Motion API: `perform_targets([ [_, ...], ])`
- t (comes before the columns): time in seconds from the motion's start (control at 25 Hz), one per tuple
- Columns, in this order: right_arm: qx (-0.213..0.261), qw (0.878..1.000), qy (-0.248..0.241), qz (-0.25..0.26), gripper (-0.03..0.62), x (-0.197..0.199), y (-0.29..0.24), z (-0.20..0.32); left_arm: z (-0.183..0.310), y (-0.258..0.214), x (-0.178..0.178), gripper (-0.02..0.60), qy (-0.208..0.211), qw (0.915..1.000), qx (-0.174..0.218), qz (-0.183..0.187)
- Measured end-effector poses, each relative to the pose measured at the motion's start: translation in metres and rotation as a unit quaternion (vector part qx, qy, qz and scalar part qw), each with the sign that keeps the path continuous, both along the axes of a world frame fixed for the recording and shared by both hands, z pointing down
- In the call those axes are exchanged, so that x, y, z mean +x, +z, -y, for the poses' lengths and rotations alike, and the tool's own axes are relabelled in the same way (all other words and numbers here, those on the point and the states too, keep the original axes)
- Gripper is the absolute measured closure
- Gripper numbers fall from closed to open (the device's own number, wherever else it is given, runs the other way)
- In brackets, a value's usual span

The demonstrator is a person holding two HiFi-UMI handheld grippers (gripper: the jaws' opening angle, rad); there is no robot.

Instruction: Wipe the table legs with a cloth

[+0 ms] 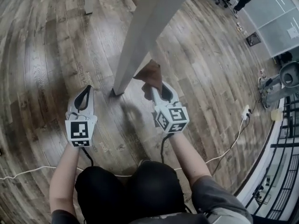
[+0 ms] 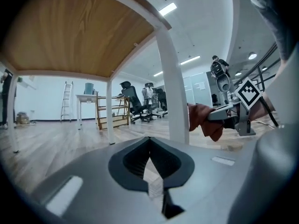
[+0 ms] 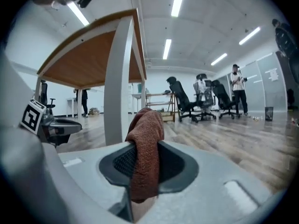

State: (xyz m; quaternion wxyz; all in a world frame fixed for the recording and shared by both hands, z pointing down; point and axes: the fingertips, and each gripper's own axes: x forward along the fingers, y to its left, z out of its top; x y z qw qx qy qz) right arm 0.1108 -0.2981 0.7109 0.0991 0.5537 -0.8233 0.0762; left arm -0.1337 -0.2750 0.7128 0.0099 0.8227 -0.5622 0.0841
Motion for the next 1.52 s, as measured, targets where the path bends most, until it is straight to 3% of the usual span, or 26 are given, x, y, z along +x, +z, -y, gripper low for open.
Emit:
perform_targets([
  [0.16, 0.106, 0.994, -0.014, 0.013, 0.504, 0.006, -0.122, 0.016, 0.016, -0.095, 0.006, 0.563, 0.040, 0.9970, 0.064, 0.015],
  [0.32, 0.185, 0.979, -0.080, 0.030, 0.505, -0.013, -0.226, 0.016, 0.014, -0.185, 0.022, 0.563, 0.073, 0.9902, 0.118, -0.011],
  [0.52, 0.250, 0.961, -0.116, -0.004, 0.505, -0.032, -0.300, 0.024, 0.010, -0.231, 0.049, 0.563, 0.097, 0.9837, 0.149, -0.025],
  [0.68, 0.280, 0.950, -0.140, -0.015, 0.505, -0.042, -0.326, 0.031, 0.003, -0.247, 0.072, 0.563, 0.113, 0.9801, 0.161, -0.026],
  [0.84, 0.256, 0.954, -0.157, -0.026, 0.505, -0.051, -0.297, 0.029, 0.002, -0.236, 0.076, 0.563, 0.114, 0.9813, 0.154, -0.021],
  [1.12, 0.179, 0.970, -0.159, -0.040, 0.503, -0.056, -0.188, 0.023, 0.002, -0.178, 0.071, 0.563, 0.105, 0.9865, 0.122, -0.029],
  [1.32, 0.090, 0.984, -0.152, -0.032, 0.504, -0.059, -0.093, 0.018, -0.005, -0.123, 0.074, 0.563, 0.119, 0.9875, 0.100, -0.024],
  [1.52, 0.021, 0.988, -0.151, -0.037, 0.505, -0.062, -0.019, 0.013, -0.013, -0.076, 0.084, 0.563, 0.136, 0.9884, 0.062, -0.026],
])
